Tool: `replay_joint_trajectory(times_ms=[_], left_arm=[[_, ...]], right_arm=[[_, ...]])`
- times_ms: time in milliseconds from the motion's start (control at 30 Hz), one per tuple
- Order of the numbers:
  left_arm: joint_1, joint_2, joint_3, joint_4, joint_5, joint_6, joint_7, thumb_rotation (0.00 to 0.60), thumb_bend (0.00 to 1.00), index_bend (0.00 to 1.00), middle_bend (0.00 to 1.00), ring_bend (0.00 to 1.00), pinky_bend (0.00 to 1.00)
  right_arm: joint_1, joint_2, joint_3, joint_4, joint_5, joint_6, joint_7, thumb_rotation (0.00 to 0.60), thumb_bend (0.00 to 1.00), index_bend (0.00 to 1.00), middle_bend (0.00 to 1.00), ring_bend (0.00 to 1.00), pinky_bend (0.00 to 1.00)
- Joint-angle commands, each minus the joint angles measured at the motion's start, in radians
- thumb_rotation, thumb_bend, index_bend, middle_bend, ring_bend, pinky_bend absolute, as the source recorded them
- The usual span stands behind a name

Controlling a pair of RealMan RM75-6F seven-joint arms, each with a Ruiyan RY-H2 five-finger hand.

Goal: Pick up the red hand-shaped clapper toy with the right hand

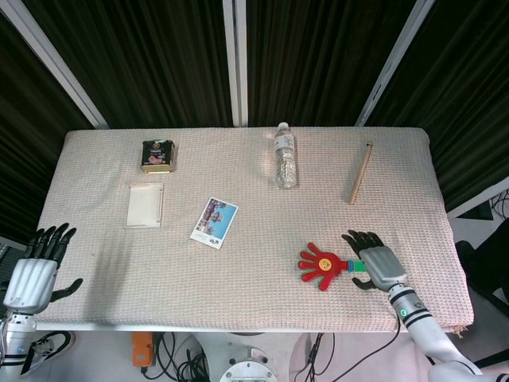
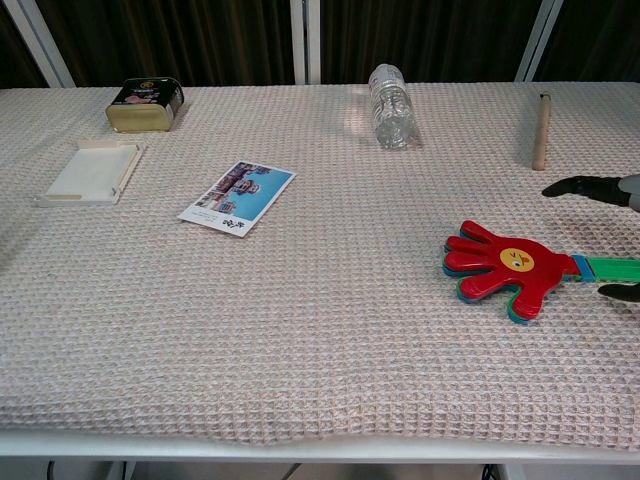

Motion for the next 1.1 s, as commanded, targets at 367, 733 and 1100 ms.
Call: replay_joint_trajectory(times_ms=[367, 733, 1100], left_arm=[[0.001, 0.004, -0.001, 0.003, 0.001, 0.003, -0.007, 0.6, 0.16, 0.01, 0.0, 0.0, 0.0], [0.001, 0.006, -0.001, 0.0, 0.0, 0.001, -0.005, 0.6, 0.16, 0.01, 0.0, 0.0, 0.0], [0.002, 0.005, -0.001, 0.004, -0.001, 0.0, -0.007, 0.6, 0.16, 0.01, 0.0, 0.0, 0.0]], right_arm=[[0.041, -0.072, -0.002, 0.025, 0.057, 0.027, -0.06, 0.6, 0.2, 0.25, 0.0, 0.0, 0.0], [0.042, -0.075, -0.016, 0.039, 0.063, 0.048, -0.046, 0.6, 0.24, 0.39, 0.0, 0.0, 0.0], [0.05, -0.087, -0.025, 0.053, 0.07, 0.054, -0.04, 0.6, 0.28, 0.45, 0.0, 0.0, 0.0]])
